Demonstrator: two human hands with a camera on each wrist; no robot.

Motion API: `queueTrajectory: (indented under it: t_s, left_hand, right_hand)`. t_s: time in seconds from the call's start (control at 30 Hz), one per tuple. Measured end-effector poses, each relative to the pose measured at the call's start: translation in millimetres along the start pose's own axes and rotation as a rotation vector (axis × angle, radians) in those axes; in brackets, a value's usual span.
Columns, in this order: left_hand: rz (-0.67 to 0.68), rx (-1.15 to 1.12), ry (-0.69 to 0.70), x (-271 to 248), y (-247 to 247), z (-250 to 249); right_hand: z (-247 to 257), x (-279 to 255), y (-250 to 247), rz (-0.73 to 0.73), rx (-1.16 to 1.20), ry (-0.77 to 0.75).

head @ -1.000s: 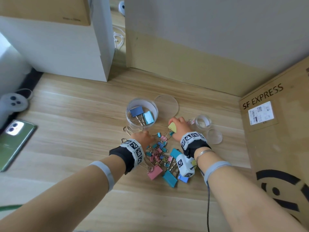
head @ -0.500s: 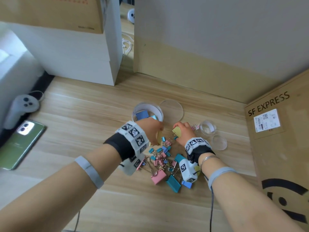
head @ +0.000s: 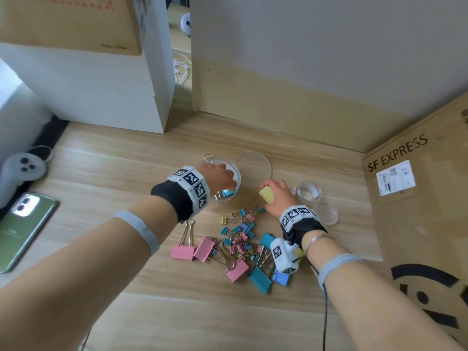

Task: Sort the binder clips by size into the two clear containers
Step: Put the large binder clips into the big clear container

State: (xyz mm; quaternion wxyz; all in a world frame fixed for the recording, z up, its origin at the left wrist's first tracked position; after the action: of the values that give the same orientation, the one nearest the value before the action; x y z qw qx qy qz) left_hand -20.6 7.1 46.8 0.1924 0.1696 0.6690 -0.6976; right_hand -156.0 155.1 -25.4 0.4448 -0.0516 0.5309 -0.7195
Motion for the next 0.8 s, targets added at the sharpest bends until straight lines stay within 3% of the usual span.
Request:
queueTrajectory:
  t_s: [0.1, 0.23, 0.47, 0.6, 0.8]
  left_hand:
    - [0.020, 0.093, 0.087, 3.4, 3.3, -5.2]
    - [0.070, 0.056, 0.137, 7.5, 2.2, -6.5]
    - [0.144, -0.299, -0.017, 7.7, -11.6, 6.3]
    - [0.186, -0.458, -0.294, 12.8, -5.9, 6.2]
    - [0.255, -0.750, -0.516, 28.9, 22.9, 8.1]
  right_hand:
    - [8.8, 0.3, -9.2, -0.054, 0.031, -0.023]
    - [28.3, 4.5, -20.9, -0.129, 0.103, -0.086]
    - [40.2, 10.9, -32.7, -0.155, 0.061, -0.121]
    - [33.6, 10.4, -34.7, -0.156, 0.082, -0.075]
    - [33.5, 6.8, -32.4, -0.161, 0.100, -0.066]
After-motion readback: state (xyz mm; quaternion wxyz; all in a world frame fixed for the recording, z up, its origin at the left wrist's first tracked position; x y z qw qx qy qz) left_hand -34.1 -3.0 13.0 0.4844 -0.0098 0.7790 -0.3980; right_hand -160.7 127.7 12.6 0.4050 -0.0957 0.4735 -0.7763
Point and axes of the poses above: each hand's wrist, its own x-axis towards the middle knuckle, its own y-axis out of the palm, z = x × y, the point moved 1 cm from there along x, towards the middle knuckle, and after that the axes turned 4 degrees about -z, right-handed, at the moved point
